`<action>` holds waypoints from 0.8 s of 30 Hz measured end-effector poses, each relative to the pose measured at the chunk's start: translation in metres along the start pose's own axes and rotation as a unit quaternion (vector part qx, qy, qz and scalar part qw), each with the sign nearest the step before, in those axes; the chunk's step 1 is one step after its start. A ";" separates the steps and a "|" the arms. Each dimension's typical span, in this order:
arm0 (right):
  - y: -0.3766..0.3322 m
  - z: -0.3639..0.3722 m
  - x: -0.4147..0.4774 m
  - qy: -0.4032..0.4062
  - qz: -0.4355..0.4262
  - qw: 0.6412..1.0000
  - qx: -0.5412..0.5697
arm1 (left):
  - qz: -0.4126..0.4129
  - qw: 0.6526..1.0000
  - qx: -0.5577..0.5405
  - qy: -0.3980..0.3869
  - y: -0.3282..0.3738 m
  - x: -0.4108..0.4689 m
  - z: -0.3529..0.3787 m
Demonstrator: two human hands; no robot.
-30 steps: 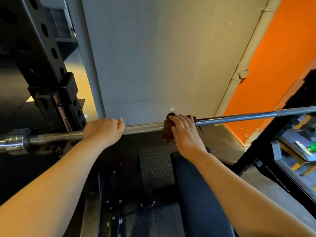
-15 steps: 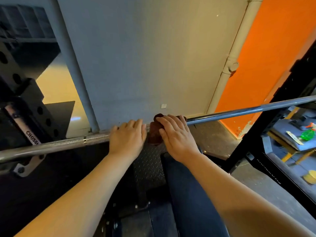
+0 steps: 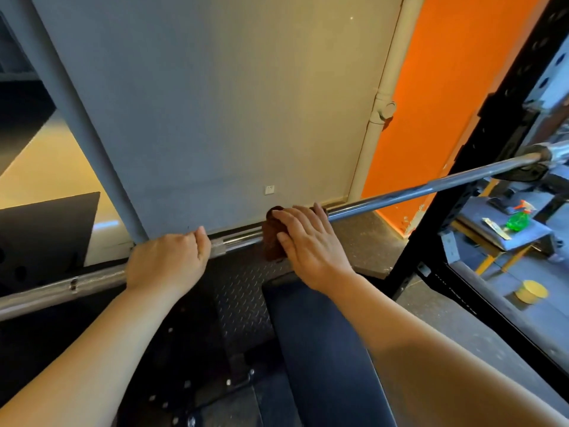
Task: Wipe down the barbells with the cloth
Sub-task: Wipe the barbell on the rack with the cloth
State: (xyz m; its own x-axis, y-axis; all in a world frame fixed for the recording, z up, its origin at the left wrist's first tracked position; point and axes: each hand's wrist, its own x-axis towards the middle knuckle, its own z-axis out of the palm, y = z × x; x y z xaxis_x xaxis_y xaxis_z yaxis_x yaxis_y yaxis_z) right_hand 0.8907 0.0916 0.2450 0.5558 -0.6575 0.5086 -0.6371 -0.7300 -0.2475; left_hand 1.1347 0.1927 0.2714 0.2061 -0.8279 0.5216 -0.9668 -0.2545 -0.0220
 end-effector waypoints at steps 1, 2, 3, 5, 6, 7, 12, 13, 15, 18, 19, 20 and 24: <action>0.019 -0.006 -0.003 0.013 0.025 1.000 -0.007 | -0.004 0.999 0.013 -0.041 -0.002 0.003 0.001; 0.034 -0.011 -0.005 0.028 0.061 0.998 -0.011 | -0.011 0.996 0.017 -0.084 -0.005 0.007 0.002; 0.043 -0.014 -0.006 0.042 0.099 0.994 -0.009 | -0.024 0.992 0.008 -0.122 -0.007 0.012 0.003; 0.038 -0.011 -0.003 0.062 0.163 0.985 0.011 | -0.032 0.986 -0.010 -0.166 -0.008 0.018 0.004; 0.026 -0.009 0.000 0.066 0.181 0.981 0.026 | -0.033 0.986 -0.014 -0.165 -0.006 0.017 0.002; 0.011 -0.005 0.001 0.064 0.182 0.980 0.040 | -0.036 0.988 -0.010 -0.147 -0.003 0.014 0.000; -0.010 -0.007 -0.007 -0.011 0.030 0.998 0.061 | -0.024 0.998 -0.002 -0.057 0.028 -0.001 -0.009; 0.004 -0.014 -0.005 -0.015 0.010 0.999 0.048 | -0.004 0.998 -0.002 -0.059 0.038 0.000 -0.009; 0.035 -0.023 -0.002 0.000 0.015 1.000 0.023 | 0.028 0.998 0.006 -0.059 0.057 0.005 -0.005; 0.084 -0.031 -0.006 0.045 0.103 0.994 0.003 | 0.030 0.998 0.025 -0.040 0.077 0.009 -0.001; 0.093 -0.032 -0.008 0.056 0.129 0.990 0.004 | 0.023 0.999 0.029 -0.029 0.080 0.010 0.002; 0.096 -0.031 -0.008 0.065 0.149 0.987 0.010 | 0.016 0.999 0.031 -0.017 0.081 0.010 0.003; 0.055 -0.016 -0.002 0.091 0.192 0.975 0.063 | -0.010 0.999 0.041 -0.002 0.082 0.016 0.008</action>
State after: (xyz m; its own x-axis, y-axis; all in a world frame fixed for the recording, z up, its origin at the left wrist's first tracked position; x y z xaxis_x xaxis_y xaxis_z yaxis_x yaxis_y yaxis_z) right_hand 0.8460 0.0557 0.2433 0.1781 -0.8516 0.4930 -0.7031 -0.4606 -0.5417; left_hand 1.0598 0.1543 0.2714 0.2267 -0.8236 0.5199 -0.9467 -0.3117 -0.0809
